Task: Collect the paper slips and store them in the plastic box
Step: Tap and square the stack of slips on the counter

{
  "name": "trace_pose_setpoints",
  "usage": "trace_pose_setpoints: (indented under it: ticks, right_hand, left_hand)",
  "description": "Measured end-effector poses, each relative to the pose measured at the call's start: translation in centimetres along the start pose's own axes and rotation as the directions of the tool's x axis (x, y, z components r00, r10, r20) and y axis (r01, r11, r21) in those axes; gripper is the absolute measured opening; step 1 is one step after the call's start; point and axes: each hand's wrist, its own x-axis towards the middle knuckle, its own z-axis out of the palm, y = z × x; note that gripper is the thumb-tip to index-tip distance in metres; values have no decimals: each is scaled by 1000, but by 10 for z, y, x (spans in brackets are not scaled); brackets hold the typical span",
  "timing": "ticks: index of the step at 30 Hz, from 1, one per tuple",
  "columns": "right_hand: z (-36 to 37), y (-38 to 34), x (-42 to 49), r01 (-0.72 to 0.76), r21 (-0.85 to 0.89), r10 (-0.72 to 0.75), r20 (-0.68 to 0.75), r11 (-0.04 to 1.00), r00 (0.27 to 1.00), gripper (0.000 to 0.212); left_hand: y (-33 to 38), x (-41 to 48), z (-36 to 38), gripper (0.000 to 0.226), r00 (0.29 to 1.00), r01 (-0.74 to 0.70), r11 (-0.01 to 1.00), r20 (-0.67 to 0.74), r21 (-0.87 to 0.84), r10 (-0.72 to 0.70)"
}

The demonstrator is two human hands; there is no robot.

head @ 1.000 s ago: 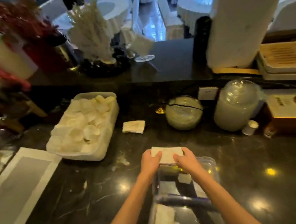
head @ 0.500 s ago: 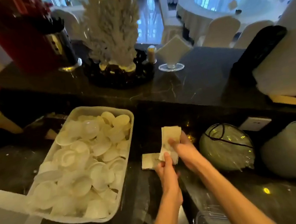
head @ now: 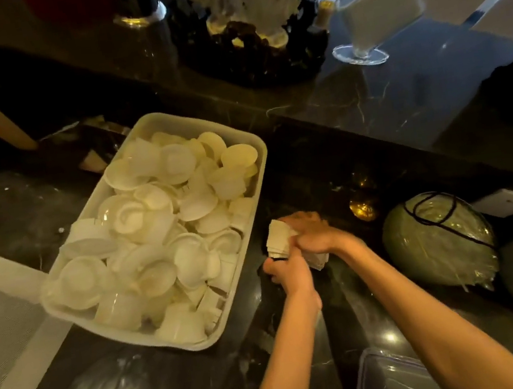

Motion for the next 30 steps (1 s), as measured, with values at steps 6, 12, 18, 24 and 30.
trace_pose_setpoints:
  ticks: [6, 12, 18, 24, 30]
  right_hand:
    - [3, 20, -33, -99, 733, 148, -2, 673, 989, 46]
    - [45, 46, -77, 12, 955, 104, 20, -297, 994, 47]
    - [63, 48, -86, 109, 824, 122, -49, -557, 991, 56]
    - [58, 43, -88, 104, 949, 403, -223, 297, 887, 75]
    - [80, 28, -77, 433, 867, 323, -495, 248, 807, 56]
  left_hand:
    - [-4, -6, 20, 70, 999, -50, 987, 8, 154, 50]
    - [-5, 0, 9, 67, 855, -484, 413, 314, 772, 414]
    - [0, -17, 11, 66, 564, -541, -351, 639, 764, 523]
    - [2, 4, -6, 86, 281, -688, -544, 868, 480, 409]
    - [-14, 16, -18, 62, 230, -672, -581, 876, 458, 424]
